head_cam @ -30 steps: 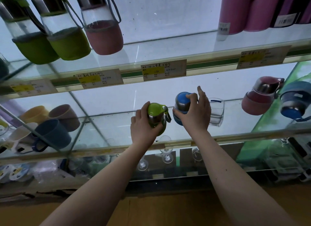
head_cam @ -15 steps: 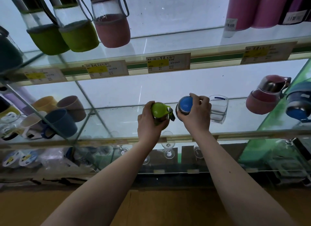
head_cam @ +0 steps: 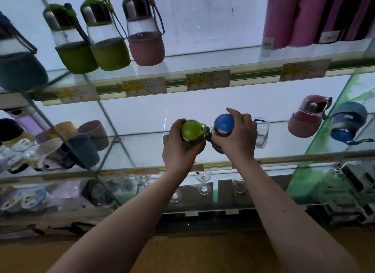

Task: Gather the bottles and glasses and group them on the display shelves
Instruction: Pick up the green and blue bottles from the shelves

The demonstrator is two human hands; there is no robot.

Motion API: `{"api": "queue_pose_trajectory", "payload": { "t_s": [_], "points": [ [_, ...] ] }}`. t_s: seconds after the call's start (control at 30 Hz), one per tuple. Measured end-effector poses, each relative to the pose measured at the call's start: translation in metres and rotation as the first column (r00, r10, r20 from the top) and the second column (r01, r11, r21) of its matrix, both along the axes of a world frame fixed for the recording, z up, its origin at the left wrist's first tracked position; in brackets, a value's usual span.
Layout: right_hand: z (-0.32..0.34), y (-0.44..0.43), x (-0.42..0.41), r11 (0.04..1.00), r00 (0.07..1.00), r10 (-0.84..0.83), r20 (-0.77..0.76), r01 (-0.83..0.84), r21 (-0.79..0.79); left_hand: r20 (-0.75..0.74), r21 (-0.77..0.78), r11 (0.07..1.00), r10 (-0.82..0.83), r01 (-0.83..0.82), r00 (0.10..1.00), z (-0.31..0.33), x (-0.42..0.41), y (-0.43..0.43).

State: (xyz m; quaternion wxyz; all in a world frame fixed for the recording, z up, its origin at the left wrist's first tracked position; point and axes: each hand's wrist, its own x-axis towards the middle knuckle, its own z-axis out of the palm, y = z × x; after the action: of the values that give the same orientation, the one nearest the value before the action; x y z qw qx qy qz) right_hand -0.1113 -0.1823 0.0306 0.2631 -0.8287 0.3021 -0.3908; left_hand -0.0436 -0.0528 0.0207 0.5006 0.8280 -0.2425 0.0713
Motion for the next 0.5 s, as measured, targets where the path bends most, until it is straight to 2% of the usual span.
{"api": "queue_pose_trajectory", "payload": {
  "t_s": [0.3, 0.5],
  "points": [
    [0.034, 0.049, -0.008, 0.999, 0.971, 0.034, 0.236, -0.028, -0.03, 0.123, -0.096, 0.994, -0.032, 0.044, 0.992, 0.03, -0.002, 0.039],
    [0.065, 0.089, -0.009, 0.995, 0.967, 0.021, 0.253, 0.004, -0.1, 0.109, -0.21, 0.976, -0.027, 0.049, 0.994, 0.062, 0.008, 0.077]
  ]
}}
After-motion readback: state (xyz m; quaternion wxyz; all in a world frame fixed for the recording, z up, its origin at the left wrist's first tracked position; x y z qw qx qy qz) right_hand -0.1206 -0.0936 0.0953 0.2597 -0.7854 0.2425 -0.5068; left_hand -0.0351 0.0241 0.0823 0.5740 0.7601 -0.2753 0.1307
